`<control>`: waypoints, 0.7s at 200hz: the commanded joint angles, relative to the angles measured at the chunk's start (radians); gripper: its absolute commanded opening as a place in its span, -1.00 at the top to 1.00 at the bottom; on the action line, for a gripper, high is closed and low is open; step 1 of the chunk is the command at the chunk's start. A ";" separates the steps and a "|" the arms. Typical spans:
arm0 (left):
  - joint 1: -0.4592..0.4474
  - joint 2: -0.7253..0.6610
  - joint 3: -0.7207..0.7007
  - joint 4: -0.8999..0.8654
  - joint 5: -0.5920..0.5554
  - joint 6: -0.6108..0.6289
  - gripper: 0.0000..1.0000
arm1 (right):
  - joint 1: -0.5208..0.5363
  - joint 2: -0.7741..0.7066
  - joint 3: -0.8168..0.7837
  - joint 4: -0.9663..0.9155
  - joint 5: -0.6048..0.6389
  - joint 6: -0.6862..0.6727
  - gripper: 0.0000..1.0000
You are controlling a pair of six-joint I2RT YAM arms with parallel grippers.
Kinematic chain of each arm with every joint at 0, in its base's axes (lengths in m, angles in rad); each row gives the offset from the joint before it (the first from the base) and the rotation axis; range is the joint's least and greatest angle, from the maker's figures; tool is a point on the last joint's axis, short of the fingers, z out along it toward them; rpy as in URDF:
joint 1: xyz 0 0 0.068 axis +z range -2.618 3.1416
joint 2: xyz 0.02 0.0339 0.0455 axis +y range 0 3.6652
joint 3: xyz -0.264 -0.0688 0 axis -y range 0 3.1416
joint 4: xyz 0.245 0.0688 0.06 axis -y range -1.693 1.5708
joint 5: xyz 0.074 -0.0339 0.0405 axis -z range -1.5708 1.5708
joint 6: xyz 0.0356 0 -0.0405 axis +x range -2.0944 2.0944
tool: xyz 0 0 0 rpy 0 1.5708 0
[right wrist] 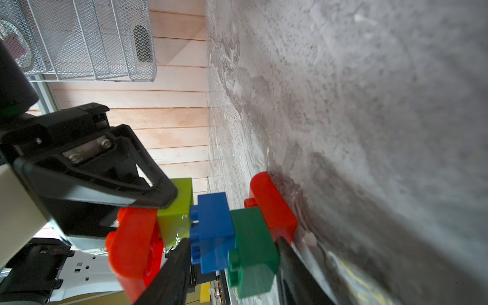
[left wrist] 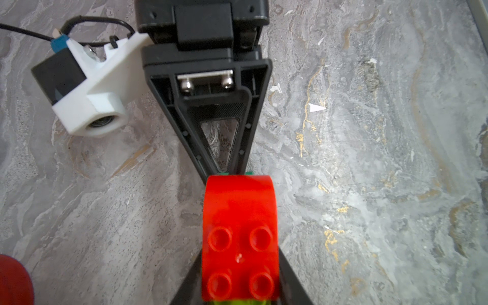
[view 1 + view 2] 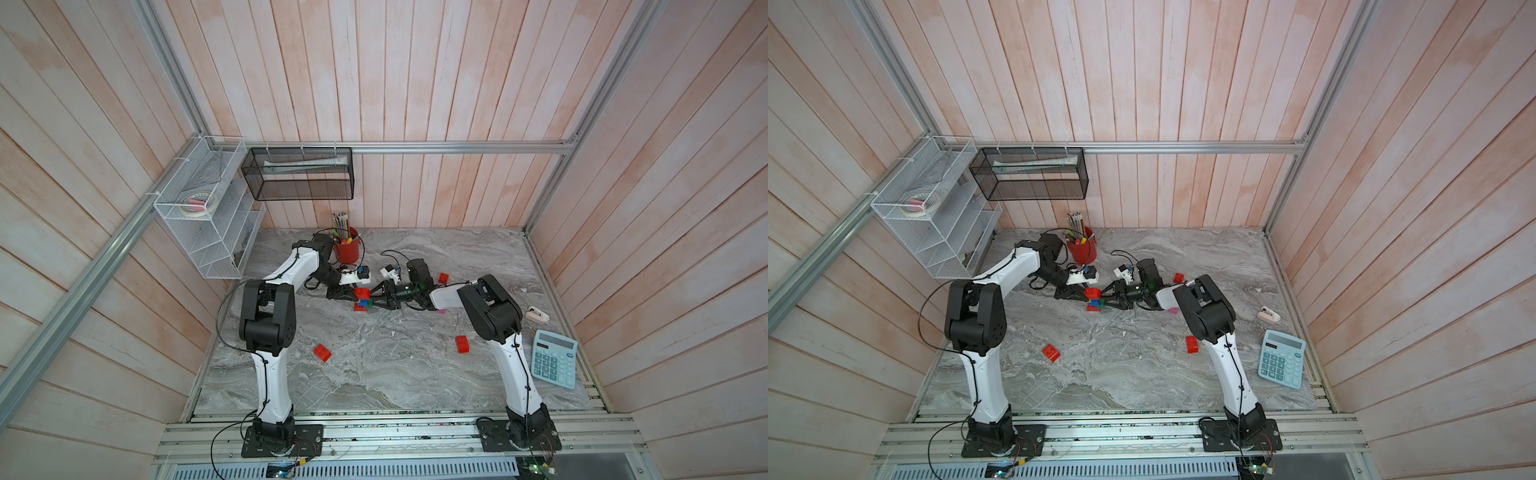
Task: Assemble the letter s with lego
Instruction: Assemble the lego brick with the lego brick.
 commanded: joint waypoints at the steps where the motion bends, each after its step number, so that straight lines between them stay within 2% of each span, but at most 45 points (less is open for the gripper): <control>1: 0.006 -0.004 -0.023 -0.015 -0.019 0.010 0.45 | -0.014 0.034 -0.002 -0.063 0.014 -0.028 -0.03; 140: -0.030 0.011 -0.033 0.014 -0.053 -0.002 0.46 | -0.015 0.023 -0.042 -0.045 0.020 -0.030 -0.03</control>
